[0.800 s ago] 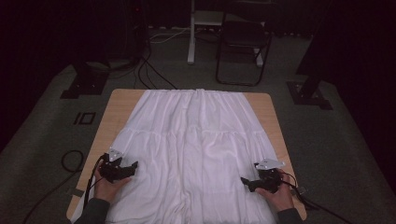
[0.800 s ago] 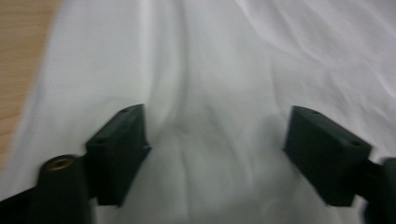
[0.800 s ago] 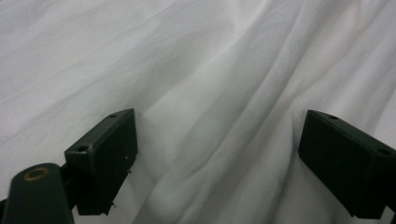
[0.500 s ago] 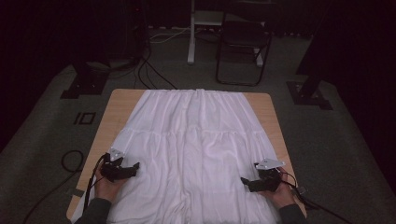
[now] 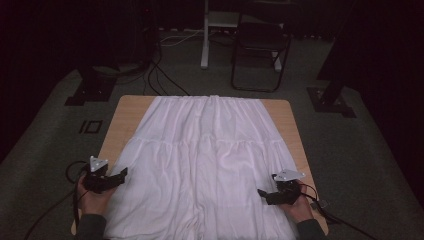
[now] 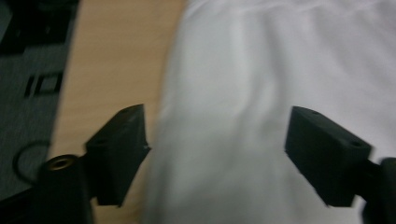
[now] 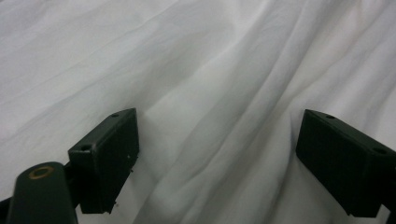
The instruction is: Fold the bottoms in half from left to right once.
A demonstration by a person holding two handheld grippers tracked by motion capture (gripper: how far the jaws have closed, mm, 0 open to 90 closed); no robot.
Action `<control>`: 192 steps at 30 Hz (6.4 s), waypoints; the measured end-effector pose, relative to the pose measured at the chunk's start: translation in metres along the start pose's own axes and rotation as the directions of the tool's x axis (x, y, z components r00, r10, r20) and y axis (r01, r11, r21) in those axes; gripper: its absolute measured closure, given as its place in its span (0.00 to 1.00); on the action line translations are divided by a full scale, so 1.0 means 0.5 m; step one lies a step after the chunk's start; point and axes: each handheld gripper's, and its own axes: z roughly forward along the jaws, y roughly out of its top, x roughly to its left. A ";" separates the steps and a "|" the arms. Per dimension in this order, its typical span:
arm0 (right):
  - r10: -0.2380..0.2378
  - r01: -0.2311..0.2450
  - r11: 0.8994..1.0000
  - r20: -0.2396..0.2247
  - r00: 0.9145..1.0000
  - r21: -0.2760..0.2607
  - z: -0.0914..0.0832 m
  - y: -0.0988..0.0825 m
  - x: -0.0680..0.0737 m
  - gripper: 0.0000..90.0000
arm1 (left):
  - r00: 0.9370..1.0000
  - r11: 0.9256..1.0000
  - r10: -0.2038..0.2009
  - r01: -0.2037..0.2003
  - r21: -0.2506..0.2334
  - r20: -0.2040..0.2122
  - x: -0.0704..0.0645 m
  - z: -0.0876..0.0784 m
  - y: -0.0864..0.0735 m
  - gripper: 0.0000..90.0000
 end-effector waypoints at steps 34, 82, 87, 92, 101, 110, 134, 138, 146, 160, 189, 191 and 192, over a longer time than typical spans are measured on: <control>0.276 -0.290 0.957 0.304 0.912 0.001 -0.085 -0.066 -0.075 0.12 | 0.967 0.977 0.173 -0.193 0.094 0.188 -0.100 0.003 -0.018 0.94; 0.212 -0.187 0.975 0.264 0.941 -0.116 -0.103 -0.015 -0.055 0.57 | 0.810 0.904 0.427 -0.381 -0.193 0.402 -0.352 -0.143 0.209 0.97; 0.198 -0.170 0.977 0.258 0.946 -0.129 -0.102 0.001 -0.045 0.58 | 0.653 0.931 0.359 -0.299 -0.209 0.666 -0.511 -0.096 0.233 0.97; 0.162 -0.137 0.984 0.269 0.949 -0.111 -0.098 0.020 -0.025 0.58 | 0.498 0.856 0.463 -0.465 -0.225 0.733 -0.685 -0.052 0.194 0.72; 0.129 -0.108 0.983 0.139 0.982 -0.149 -0.096 0.093 0.053 0.53 | 0.662 0.868 0.488 -0.436 -0.237 0.569 -0.574 -0.042 0.197 0.53; 0.091 -0.086 0.994 0.069 0.993 -0.072 -0.010 0.151 0.099 0.47 | 0.903 0.950 0.311 -0.303 -0.074 0.298 -0.355 0.006 0.151 0.49; 0.160 -0.105 0.961 0.208 0.965 -0.254 -0.199 0.164 -0.007 0.96 | 0.862 0.938 0.338 -0.274 -0.214 0.377 -0.406 -0.047 0.187 0.81; 0.196 -0.149 0.974 0.313 0.929 -0.169 -0.193 0.126 -0.059 0.94 | 0.846 0.925 0.380 -0.359 -0.126 0.373 -0.474 0.027 0.150 0.65; 0.246 -0.272 0.960 0.270 0.931 0.062 -0.070 -0.012 -0.105 0.79 | 0.832 0.877 0.445 -0.479 0.024 0.332 -0.519 0.145 0.097 0.78; 0.189 -0.204 0.976 0.174 0.967 0.075 0.045 0.094 -0.096 0.82 | 0.909 0.901 0.414 -0.417 0.125 0.044 -0.374 0.250 0.213 0.95; 0.029 -0.034 0.996 -0.060 0.998 -0.086 0.118 0.314 0.121 0.38 | 0.911 0.926 0.378 -0.369 -0.085 0.167 -0.308 0.008 0.124 0.55; 0.014 -0.017 0.999 -0.054 0.998 -0.052 0.134 0.312 0.125 0.40 | 0.908 0.923 0.384 -0.376 -0.080 0.166 -0.311 0.006 0.118 0.54; 0.011 -0.013 0.999 -0.055 0.998 -0.029 0.142 0.308 0.125 0.46 | 0.904 0.919 0.395 -0.387 -0.077 0.162 -0.315 0.002 0.110 0.54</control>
